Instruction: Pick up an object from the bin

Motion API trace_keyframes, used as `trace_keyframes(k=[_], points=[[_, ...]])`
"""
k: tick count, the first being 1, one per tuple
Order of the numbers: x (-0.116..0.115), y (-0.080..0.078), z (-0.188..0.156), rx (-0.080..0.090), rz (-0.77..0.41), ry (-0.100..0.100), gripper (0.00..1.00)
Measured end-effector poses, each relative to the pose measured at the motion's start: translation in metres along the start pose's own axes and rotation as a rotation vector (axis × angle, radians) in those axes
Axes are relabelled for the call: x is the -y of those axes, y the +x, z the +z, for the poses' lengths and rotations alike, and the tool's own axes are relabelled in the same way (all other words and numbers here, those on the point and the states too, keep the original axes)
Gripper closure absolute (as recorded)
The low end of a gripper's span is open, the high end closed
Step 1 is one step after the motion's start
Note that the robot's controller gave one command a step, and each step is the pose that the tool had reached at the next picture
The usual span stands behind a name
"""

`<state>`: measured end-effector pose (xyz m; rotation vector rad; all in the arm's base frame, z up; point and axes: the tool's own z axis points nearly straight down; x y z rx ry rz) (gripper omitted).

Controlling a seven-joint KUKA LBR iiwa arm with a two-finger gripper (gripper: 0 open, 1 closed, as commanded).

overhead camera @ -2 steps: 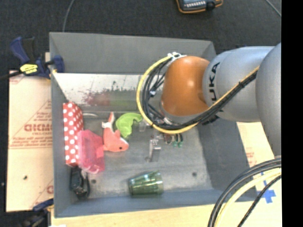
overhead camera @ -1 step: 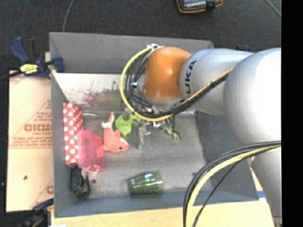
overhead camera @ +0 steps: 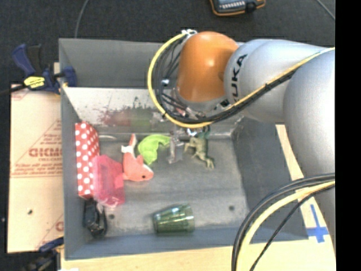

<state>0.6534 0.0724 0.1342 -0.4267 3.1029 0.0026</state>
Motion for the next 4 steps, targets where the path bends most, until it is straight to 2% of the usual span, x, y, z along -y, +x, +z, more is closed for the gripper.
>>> trace_keyframes(k=[1,2,3,4], points=[[0.0,0.001,0.033,-0.009,-0.008,-0.003,0.0],[-0.002,0.004,0.063,0.006,0.057,-0.001,0.0],[-0.003,-0.001,0.062,0.006,0.067,-0.002,1.0],[-0.003,-0.001,0.062,0.006,0.067,-0.002,1.0]])
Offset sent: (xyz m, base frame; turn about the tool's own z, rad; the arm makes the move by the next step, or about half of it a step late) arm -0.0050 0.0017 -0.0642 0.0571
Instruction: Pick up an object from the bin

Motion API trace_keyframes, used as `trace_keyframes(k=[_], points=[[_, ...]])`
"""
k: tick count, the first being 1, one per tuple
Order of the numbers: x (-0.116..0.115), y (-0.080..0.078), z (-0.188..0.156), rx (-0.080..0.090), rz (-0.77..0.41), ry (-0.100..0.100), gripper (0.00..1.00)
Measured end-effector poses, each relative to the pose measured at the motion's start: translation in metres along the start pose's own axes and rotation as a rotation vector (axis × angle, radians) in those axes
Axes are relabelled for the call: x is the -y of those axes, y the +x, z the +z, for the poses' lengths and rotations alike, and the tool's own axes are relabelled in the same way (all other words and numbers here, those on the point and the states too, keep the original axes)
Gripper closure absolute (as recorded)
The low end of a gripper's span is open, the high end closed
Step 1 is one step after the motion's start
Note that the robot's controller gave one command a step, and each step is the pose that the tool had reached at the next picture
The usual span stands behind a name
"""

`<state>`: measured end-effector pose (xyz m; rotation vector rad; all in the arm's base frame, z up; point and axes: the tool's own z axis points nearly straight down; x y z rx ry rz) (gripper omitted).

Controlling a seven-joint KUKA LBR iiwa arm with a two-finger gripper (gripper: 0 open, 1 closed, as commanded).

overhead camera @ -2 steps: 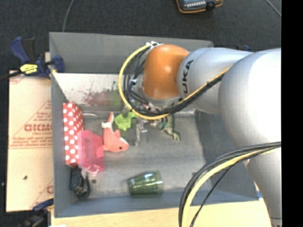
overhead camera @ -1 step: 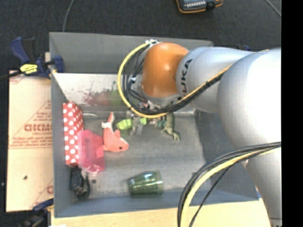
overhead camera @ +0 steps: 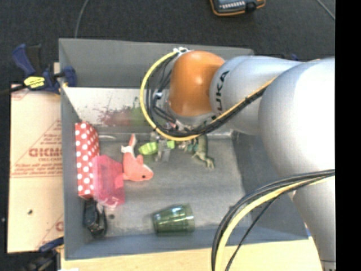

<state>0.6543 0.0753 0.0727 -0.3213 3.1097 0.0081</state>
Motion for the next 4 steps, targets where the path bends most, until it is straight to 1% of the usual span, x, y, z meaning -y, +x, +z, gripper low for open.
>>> trace_keyframes(k=[1,2,3,4], points=[[0.0,0.0,-0.004,0.0,0.001,0.0,1.0],[0.0,-0.001,-0.012,0.005,0.001,0.0,1.0],[0.0,0.0,-0.029,0.002,0.002,0.0,1.0],[0.001,-0.001,-0.036,0.006,0.002,-0.001,1.0]])
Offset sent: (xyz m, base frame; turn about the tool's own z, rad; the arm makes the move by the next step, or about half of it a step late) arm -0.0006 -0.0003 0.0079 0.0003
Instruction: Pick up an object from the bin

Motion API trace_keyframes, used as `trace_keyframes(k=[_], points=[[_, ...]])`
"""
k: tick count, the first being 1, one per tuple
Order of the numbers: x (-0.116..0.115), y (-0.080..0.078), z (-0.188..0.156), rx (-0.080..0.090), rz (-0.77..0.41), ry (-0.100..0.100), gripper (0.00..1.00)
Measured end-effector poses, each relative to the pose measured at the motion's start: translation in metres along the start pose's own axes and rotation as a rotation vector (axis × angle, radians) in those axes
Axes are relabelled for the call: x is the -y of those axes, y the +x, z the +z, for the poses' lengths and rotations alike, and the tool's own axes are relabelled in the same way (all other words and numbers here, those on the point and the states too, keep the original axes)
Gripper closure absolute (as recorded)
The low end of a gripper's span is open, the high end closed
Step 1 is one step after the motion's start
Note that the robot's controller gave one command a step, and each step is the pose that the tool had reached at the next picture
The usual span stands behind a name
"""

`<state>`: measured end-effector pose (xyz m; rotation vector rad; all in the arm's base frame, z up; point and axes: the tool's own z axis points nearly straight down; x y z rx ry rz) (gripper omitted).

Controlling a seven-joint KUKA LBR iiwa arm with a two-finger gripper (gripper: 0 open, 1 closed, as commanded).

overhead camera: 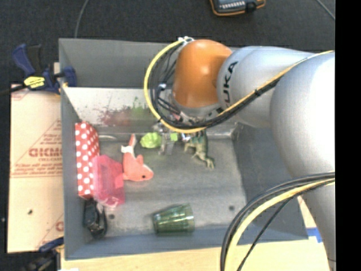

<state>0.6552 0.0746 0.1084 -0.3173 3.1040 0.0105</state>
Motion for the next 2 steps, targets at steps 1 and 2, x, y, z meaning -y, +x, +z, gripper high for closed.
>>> trace_keyframes(k=[1,2], points=[[0.0002,-0.0022,-0.0125,0.009,0.001,0.001,1.0],[0.0001,-0.0015,-0.0133,0.008,0.001,-0.001,1.0]])
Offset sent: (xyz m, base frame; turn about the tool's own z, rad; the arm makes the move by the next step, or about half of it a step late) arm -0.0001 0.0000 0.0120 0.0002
